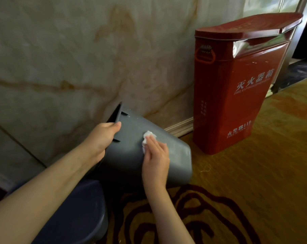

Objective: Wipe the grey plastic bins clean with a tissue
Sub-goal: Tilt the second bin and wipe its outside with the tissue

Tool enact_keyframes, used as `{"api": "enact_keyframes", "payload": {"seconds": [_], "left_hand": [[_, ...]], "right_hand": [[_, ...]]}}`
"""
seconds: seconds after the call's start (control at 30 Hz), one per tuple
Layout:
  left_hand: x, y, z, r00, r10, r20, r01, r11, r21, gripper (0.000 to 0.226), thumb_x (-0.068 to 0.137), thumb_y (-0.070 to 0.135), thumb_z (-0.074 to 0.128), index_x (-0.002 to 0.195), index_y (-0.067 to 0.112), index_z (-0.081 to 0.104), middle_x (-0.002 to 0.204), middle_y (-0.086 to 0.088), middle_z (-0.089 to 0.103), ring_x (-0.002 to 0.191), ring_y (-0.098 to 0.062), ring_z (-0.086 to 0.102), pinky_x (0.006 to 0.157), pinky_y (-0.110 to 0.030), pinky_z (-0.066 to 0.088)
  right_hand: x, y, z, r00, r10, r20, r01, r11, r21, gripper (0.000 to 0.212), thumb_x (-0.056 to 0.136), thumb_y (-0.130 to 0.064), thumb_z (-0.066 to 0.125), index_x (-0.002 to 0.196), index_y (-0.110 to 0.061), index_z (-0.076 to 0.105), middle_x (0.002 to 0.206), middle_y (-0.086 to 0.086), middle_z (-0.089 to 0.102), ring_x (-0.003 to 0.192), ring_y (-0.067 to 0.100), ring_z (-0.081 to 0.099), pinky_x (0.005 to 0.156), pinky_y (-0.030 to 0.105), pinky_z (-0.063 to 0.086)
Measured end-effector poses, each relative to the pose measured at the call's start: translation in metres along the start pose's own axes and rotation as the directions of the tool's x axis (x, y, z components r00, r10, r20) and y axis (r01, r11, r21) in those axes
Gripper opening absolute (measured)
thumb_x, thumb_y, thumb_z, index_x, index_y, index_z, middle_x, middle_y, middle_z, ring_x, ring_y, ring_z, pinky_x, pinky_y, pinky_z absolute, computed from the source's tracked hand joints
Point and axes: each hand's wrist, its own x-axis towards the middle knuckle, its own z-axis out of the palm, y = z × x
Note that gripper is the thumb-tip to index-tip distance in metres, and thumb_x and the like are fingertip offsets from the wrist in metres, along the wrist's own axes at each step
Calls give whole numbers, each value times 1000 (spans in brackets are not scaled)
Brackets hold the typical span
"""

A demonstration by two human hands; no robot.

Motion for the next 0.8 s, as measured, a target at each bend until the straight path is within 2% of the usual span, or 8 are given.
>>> {"api": "enact_keyframes", "payload": {"seconds": [0.07,0.13,0.23,0.37,0.53,0.6,0.7,0.8], "left_hand": [[3,-2,-3,1000,-11,12,11,1000,15,26,93,20,45,77,13,64,81,-5,68,77,-17,64,70,-31,49],[3,-2,-5,999,-24,32,24,1000,2,26,93,21,45,78,14,65,82,-5,68,79,-18,65,69,-30,50],[2,0,-2,998,-38,43,39,999,-10,24,93,22,45,83,13,65,87,-7,69,84,-21,65,75,-33,51],[-1,2,1,999,-49,13,49,999,-5,28,94,22,45,105,3,63,102,-13,66,98,-26,62,88,-37,49],[-9,-4,-5,996,-76,43,76,997,-12,39,93,29,45,119,2,58,120,-14,63,113,-26,58,103,-44,41],[-14,-8,-6,997,-61,49,63,997,-50,34,94,29,44,110,5,63,105,-10,70,97,-20,65,91,-37,50],[-19,-14,-6,997,-35,75,42,994,-103,31,96,24,40,86,13,67,69,0,75,65,-7,70,59,-18,54],[-21,-13,-9,995,-5,97,11,998,-64,31,96,23,38,87,14,67,79,-3,75,74,-11,70,65,-21,55]], "right_hand": [[3,21,-12,994,105,-29,-106,994,-3,29,88,-6,57,114,-17,65,103,2,64,93,-15,50,89,1,35],[7,44,-25,966,245,-84,-244,970,15,25,91,-10,55,112,-18,65,97,-3,57,83,-26,45,71,-9,30],[15,75,-44,897,421,-130,-431,900,-60,19,94,-19,49,104,-22,66,103,-1,58,70,-14,44,56,1,36],[24,87,-54,874,455,-169,-478,867,-140,22,96,-20,46,105,-18,66,107,8,60,70,-1,38,65,14,30],[27,26,-29,969,186,-164,-192,981,-16,19,89,-10,56,102,-14,69,96,9,65,82,4,53,70,8,35],[25,-14,-3,996,-27,-82,30,998,47,19,85,-4,60,99,-11,70,91,10,67,82,1,53,73,3,34],[19,-52,27,977,-205,-54,207,978,37,19,83,-8,58,98,-5,69,103,9,71,91,19,56,80,22,43],[17,-45,28,977,-205,-59,206,979,7,25,85,-8,58,109,-4,66,108,10,69,96,24,56,83,28,46]]}}
